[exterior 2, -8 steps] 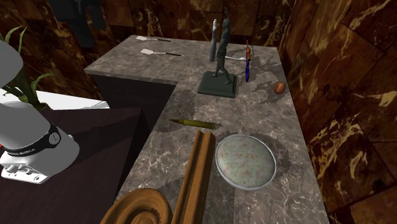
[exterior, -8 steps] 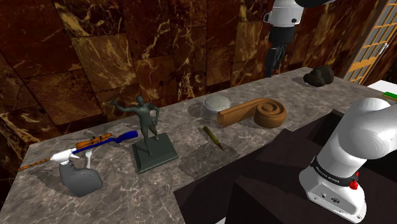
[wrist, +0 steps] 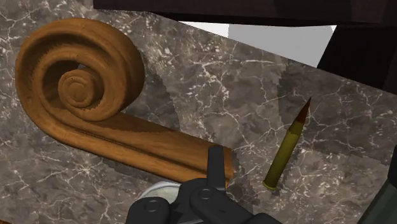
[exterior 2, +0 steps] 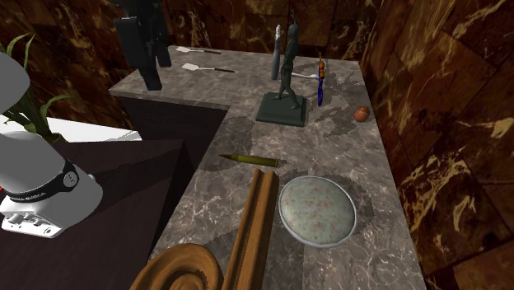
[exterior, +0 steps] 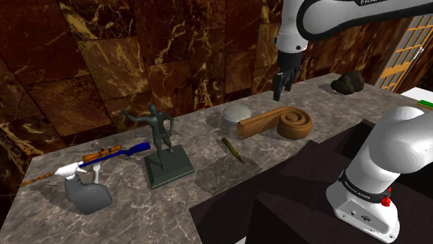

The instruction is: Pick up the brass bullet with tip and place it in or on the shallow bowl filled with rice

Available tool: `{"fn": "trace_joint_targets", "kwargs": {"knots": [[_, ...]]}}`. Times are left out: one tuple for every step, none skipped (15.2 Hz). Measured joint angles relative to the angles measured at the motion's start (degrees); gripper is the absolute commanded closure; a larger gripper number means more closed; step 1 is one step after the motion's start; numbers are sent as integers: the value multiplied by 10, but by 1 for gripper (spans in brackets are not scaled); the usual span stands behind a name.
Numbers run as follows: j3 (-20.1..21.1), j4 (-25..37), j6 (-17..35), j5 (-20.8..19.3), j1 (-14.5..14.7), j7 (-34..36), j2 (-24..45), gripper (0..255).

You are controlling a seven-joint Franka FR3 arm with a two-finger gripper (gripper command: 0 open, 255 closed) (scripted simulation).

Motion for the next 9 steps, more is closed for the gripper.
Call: {"fn": "trace_joint_targets", "kwargs": {"knots": [[10,-11,25,3,0,15,15,0],[19,-16,48,4,0,30,32,0],[29,-23,70,6,0,45,46,0],[36,-31,90,6,-2,58,58,0],[46,-32,108,6,-2,73,74,0],[56,-37,129,6,-2,91,90,0],[65,-41,149,5,-4,106,106,0],[75,-42,169,4,-5,124,125,0],[85,-39,188,0,-7,142,146,0]]}}
